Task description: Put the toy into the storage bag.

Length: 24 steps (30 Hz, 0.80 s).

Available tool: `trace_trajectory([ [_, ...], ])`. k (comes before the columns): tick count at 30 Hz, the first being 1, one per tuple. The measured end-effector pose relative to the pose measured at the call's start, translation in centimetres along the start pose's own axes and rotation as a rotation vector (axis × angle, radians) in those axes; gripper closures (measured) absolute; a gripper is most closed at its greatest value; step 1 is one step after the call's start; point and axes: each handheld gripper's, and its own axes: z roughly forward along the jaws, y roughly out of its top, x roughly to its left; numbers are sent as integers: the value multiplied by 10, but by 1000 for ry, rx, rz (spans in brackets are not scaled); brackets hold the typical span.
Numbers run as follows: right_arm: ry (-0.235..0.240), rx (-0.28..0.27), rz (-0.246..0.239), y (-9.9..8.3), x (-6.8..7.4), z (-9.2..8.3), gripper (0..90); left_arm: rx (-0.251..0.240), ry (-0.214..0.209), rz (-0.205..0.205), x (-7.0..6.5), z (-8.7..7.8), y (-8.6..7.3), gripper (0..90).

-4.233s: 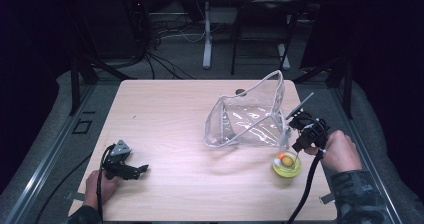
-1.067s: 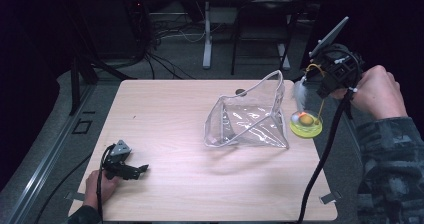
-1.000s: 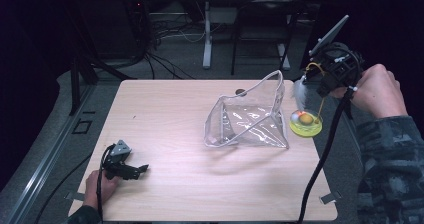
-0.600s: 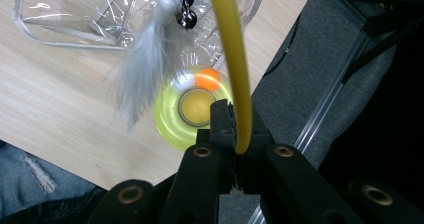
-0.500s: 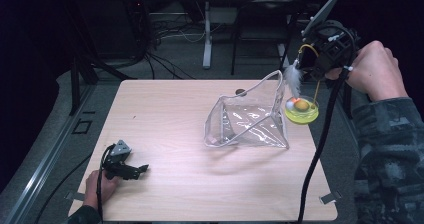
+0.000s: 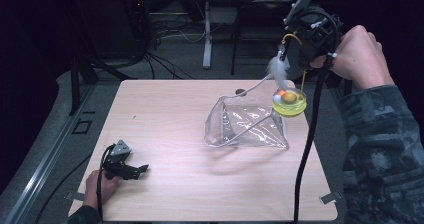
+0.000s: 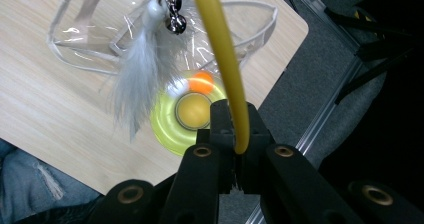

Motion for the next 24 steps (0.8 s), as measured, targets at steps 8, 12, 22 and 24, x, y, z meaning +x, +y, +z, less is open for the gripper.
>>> trace_trajectory([
  [8,18,-5,-35,20,10,8,878,0,0,-1,0,0,0,4],
  [12,34,-17,-36,29,14,13,878,0,0,0,0,0,0,4],
  [22,68,-34,-46,43,17,22,878,0,0,0,0,0,0,4],
  [24,89,-44,-50,48,19,27,878,0,0,0,0,0,0,4],
])
